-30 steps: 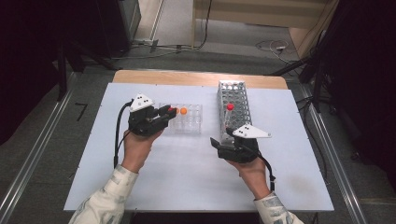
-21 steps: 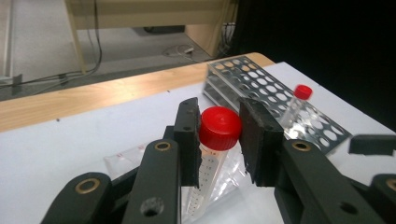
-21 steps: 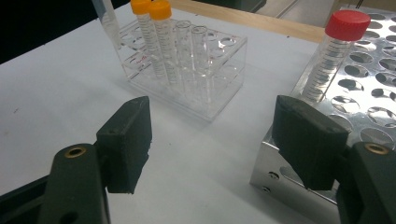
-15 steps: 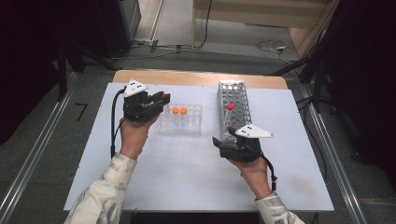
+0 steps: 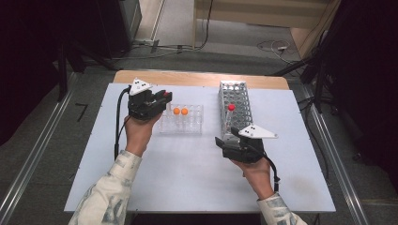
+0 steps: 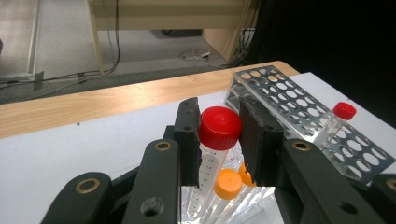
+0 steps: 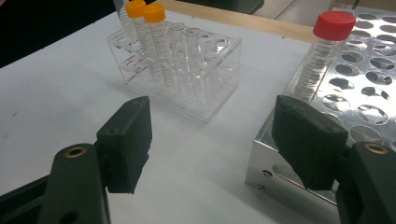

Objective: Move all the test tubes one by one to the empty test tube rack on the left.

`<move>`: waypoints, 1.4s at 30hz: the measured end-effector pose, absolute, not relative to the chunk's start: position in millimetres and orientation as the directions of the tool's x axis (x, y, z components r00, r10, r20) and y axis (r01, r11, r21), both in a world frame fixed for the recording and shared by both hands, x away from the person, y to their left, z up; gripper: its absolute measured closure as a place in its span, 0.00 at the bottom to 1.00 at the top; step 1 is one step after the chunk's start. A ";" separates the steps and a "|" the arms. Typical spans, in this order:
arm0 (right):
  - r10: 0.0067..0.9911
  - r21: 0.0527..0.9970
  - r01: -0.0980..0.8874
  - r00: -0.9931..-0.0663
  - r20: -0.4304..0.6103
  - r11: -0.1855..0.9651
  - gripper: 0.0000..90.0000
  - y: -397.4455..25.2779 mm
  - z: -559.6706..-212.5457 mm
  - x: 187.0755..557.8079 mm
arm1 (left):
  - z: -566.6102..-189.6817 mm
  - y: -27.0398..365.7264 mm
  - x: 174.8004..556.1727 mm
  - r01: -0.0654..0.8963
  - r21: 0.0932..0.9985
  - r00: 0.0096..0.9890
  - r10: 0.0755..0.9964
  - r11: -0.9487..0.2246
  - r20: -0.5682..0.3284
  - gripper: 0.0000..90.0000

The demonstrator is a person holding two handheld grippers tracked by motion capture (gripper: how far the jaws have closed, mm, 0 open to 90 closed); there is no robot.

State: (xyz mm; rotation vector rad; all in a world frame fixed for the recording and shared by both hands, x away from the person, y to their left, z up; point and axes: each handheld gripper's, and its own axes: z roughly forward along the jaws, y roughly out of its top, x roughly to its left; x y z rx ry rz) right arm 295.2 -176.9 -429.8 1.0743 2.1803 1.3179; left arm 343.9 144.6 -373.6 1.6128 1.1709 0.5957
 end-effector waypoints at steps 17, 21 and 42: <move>0.769 0.869 0.416 -0.636 0.067 0.268 0.30 -178.0 -430.4 295.8 | -408.6 136.5 337.2 0.391 0.920 0.371 0.917 -0.012 -0.146 0.78; 0.769 0.869 0.416 -0.635 0.067 0.268 0.30 -177.8 -430.5 295.8 | -413.3 135.8 338.1 0.402 0.916 0.368 0.918 -0.015 -0.146 0.77; 0.778 0.867 0.421 -0.625 0.063 0.268 0.30 -180.1 -432.3 297.6 | -421.8 136.1 331.3 0.414 0.910 0.335 0.929 0.004 -0.156 0.54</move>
